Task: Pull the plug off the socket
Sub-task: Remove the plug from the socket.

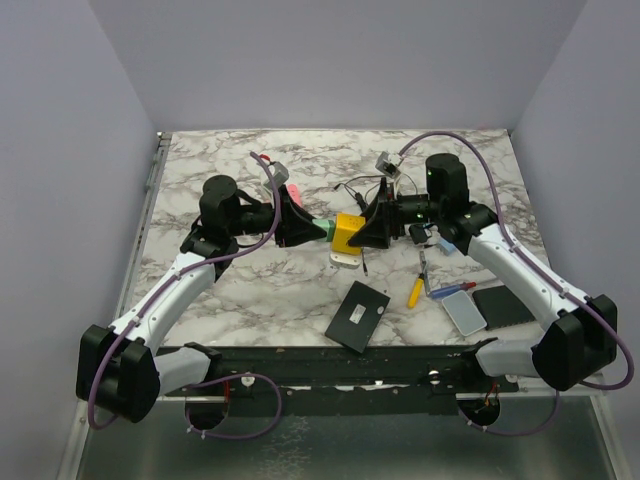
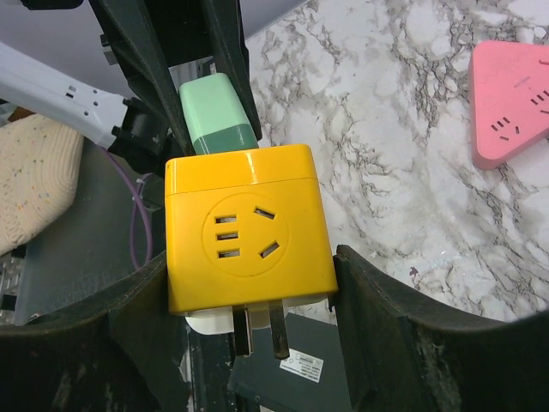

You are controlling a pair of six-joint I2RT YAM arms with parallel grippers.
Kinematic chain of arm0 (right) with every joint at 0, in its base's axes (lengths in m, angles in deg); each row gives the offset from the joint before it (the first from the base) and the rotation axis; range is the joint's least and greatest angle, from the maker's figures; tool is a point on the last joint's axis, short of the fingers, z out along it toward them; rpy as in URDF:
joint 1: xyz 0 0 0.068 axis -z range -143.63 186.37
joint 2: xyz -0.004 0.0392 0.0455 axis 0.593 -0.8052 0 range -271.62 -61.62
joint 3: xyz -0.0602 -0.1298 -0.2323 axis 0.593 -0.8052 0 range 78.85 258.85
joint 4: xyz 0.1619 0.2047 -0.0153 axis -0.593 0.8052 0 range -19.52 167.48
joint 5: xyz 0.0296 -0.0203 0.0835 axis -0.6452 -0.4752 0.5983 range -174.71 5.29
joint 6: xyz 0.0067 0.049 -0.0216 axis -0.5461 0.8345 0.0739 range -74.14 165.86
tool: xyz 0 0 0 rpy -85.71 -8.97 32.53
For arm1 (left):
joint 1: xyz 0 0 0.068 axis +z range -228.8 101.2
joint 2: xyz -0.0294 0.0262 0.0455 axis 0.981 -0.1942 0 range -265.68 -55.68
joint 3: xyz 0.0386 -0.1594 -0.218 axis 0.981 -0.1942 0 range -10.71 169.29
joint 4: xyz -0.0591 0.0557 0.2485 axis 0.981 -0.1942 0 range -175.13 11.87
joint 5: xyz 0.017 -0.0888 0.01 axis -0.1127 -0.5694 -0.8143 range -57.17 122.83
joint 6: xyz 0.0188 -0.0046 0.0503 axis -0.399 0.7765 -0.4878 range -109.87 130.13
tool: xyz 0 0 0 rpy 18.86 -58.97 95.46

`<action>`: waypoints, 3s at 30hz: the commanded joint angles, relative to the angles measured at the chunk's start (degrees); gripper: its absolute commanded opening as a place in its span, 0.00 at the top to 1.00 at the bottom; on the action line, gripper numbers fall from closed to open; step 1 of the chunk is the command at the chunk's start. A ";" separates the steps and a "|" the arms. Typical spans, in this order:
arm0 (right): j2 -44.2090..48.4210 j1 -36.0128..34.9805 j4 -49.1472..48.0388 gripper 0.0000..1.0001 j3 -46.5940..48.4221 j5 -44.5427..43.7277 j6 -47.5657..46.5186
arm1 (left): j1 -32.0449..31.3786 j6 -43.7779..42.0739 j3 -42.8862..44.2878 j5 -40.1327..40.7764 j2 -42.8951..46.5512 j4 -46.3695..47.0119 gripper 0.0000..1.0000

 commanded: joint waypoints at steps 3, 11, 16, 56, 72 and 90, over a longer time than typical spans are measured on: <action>1.35 0.47 -1.71 0.99 0.63 -0.48 -0.79 | 0.01 -2.15 0.93 -0.74 0.90 -2.00 1.00; 3.74 0.43 -4.12 0.99 -0.33 12.86 -1.69 | 0.49 -3.25 1.52 -2.63 1.72 -3.43 1.00; 4.15 0.43 -3.60 0.99 0.12 16.56 -2.20 | 0.49 -3.26 1.61 -3.45 1.81 -3.56 1.00; -1.63 0.55 2.50 0.99 3.09 -1.49 -1.67 | 1.01 -4.14 1.69 -2.25 2.29 -4.35 1.00; 1.70 0.49 0.84 0.99 2.10 17.15 -4.81 | 1.19 -4.55 1.87 -2.51 2.45 -4.93 1.00; 0.83 0.50 1.69 0.99 2.55 8.93 -3.00 | 1.24 -4.67 1.87 -2.50 2.27 -4.98 1.00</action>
